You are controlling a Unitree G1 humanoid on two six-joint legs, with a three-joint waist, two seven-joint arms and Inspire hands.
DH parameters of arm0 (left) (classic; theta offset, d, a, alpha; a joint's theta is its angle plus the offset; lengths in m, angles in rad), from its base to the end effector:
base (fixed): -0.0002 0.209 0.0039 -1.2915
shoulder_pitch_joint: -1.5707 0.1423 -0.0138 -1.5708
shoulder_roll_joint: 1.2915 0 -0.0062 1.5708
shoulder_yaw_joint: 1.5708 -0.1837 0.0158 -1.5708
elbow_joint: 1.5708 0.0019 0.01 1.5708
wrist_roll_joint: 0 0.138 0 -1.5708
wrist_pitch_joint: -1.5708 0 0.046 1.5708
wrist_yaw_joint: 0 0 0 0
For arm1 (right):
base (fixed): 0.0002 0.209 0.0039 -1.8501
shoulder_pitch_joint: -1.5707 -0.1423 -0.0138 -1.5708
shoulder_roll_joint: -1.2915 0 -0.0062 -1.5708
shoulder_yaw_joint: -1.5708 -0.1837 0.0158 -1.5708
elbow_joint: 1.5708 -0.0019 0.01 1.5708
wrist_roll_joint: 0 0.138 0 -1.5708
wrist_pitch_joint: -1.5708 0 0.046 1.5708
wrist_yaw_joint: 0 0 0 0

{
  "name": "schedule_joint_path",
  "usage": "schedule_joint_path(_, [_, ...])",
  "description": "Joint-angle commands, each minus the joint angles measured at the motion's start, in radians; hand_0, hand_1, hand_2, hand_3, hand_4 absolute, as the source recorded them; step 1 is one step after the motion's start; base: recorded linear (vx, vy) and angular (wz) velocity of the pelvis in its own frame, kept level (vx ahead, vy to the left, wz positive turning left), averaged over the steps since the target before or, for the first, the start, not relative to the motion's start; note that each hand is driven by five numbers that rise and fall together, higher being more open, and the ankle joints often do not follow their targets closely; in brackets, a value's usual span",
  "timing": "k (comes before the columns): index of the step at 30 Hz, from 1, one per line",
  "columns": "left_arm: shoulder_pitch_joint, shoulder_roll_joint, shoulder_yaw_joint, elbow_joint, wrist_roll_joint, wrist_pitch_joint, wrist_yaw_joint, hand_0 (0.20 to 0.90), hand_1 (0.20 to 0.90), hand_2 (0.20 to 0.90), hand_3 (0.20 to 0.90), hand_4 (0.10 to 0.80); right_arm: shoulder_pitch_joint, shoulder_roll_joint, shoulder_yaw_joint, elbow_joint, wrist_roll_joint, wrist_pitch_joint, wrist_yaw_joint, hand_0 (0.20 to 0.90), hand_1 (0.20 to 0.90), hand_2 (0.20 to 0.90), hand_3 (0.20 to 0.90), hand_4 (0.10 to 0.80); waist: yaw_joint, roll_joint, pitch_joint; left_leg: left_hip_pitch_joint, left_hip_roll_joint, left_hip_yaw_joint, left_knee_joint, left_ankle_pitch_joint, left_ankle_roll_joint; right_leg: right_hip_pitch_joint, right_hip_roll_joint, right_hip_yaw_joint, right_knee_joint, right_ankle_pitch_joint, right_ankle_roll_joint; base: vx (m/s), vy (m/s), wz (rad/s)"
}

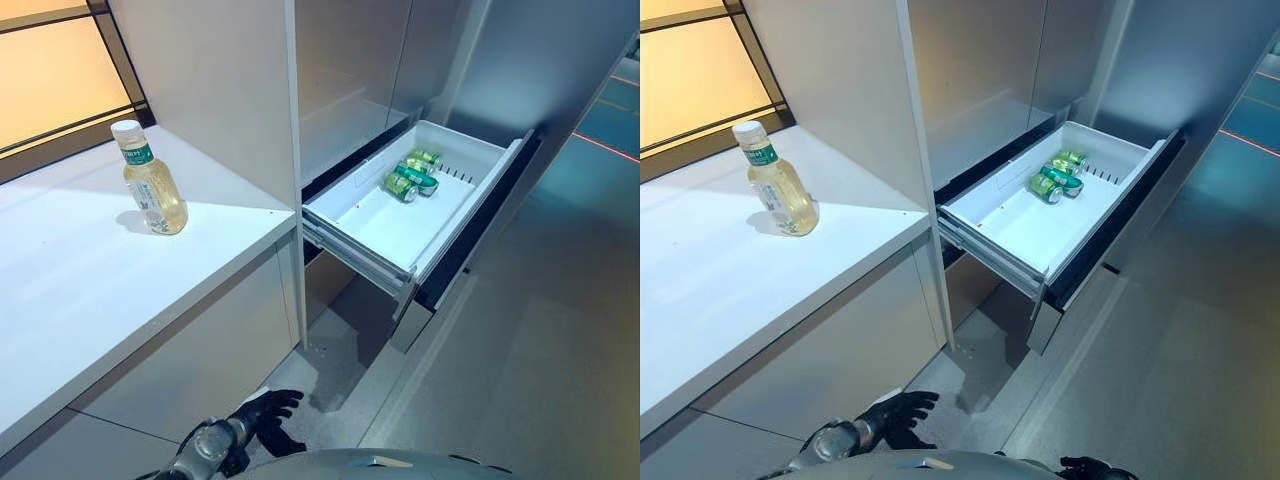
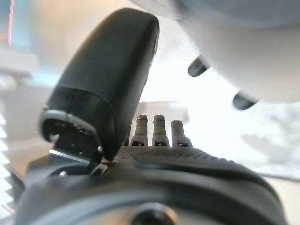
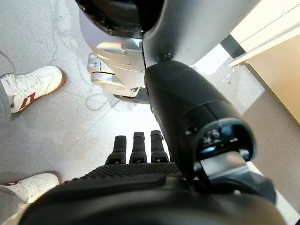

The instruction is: Put drinks into fridge and close the fridge

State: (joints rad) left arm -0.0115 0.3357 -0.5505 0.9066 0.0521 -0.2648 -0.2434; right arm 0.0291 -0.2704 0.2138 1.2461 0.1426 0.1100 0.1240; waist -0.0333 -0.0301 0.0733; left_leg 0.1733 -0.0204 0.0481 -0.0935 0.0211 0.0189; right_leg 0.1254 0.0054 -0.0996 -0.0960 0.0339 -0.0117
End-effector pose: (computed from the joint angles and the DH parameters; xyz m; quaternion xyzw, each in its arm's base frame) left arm 0.1192 0.1904 -0.0916 0.2163 0.3624 -0.3234 0.8469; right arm 0.0520 -0.2327 -0.1174 -0.0699 0.6455 0.0053 0.7605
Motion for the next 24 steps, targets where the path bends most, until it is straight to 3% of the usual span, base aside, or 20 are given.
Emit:
schedule_joint_path(1, [-0.17, 0.017, -0.023, -0.153, -0.005, -0.072, 0.022, 0.9, 0.9, 0.9, 0.9, 0.8, -0.056, -0.016, 0.049, -0.012, 0.026, -0.003, 0.052, 0.9, 0.9, 0.9, 0.9, 0.8, -0.008, 0.024, 0.026, -0.01, 0.009, 0.041, 0.007, -0.095, -0.023, 0.002, -0.043, -0.058, 0.046, -0.058, 0.112, 0.0, 0.0, 0.0])
schedule_joint_path(2, [-0.178, 0.027, -0.028, -0.177, -0.006, -0.058, 0.024, 0.9, 0.9, 0.9, 0.9, 0.8, -0.057, -0.019, 0.048, -0.013, 0.026, -0.002, 0.054, 0.9, 0.9, 0.9, 0.9, 0.8, -0.008, 0.025, 0.026, -0.011, 0.009, 0.041, 0.007, -0.095, -0.023, 0.002, -0.043, -0.059, 0.046, -0.057, 0.112, 0.0, 0.0, 0.0])
schedule_joint_path(4, [-0.194, 0.047, -0.064, -0.223, -0.022, -0.102, 0.014, 0.9, 0.9, 0.9, 0.9, 0.8, -0.061, -0.019, 0.042, -0.008, 0.021, -0.005, 0.056, 0.9, 0.9, 0.9, 0.9, 0.8, -0.007, 0.027, 0.023, -0.016, 0.009, 0.041, 0.006, -0.093, -0.022, -0.002, -0.041, -0.058, 0.044, -0.057, 0.112, 0.0, 0.0, 0.0])
schedule_joint_path(6, [-0.196, 0.096, -0.071, -0.356, -0.067, -0.09, -0.051, 0.9, 0.9, 0.9, 0.9, 0.8, -0.06, -0.028, 0.04, -0.022, 0.032, 0.0, 0.053, 0.9, 0.9, 0.9, 0.9, 0.8, -0.001, 0.032, 0.031, -0.022, 0.009, 0.037, 0.006, -0.093, -0.023, -0.004, -0.043, -0.065, 0.042, -0.058, 0.11, -0.045, 0.018, 0.0])
schedule_joint_path(11, [-0.191, 0.207, -0.038, -0.654, -0.102, -0.044, -0.129, 0.9, 0.9, 0.9, 0.9, 0.8, -0.037, -0.027, 0.018, -0.065, 0.037, 0.018, 0.031, 0.9, 0.9, 0.9, 0.9, 0.8, 0.01, 0.043, 0.039, -0.03, 0.004, 0.016, 0.006, -0.086, -0.017, -0.004, -0.046, -0.075, 0.041, -0.055, 0.11, -0.029, 0.018, 0.06])
schedule_joint_path(16, [-0.211, 0.237, -0.021, -0.822, -0.166, -0.025, -0.175, 0.9, 0.9, 0.9, 0.9, 0.8, -0.025, -0.013, 0.024, -0.068, 0.047, 0.008, 0.011, 0.9, 0.9, 0.9, 0.9, 0.8, 0.012, 0.043, 0.037, -0.031, 0.002, 0.01, 0.006, -0.086, -0.015, 0.001, -0.046, -0.078, 0.034, -0.054, 0.11, 0.0, -0.001, 0.05])
schedule_joint_path(24, [-0.243, 0.254, 0.061, -1.111, -0.534, 0.024, -0.322, 0.9, 0.9, 0.9, 0.9, 0.8, -0.007, -0.001, 0.023, -0.051, 0.059, -0.022, -0.006, 0.9, 0.9, 0.9, 0.9, 0.8, 0.021, 0.042, 0.029, -0.038, 0.0, -0.004, 0.006, -0.086, -0.014, 0.003, -0.048, -0.081, 0.024, -0.048, 0.107, 0.0, -0.002, 0.01])
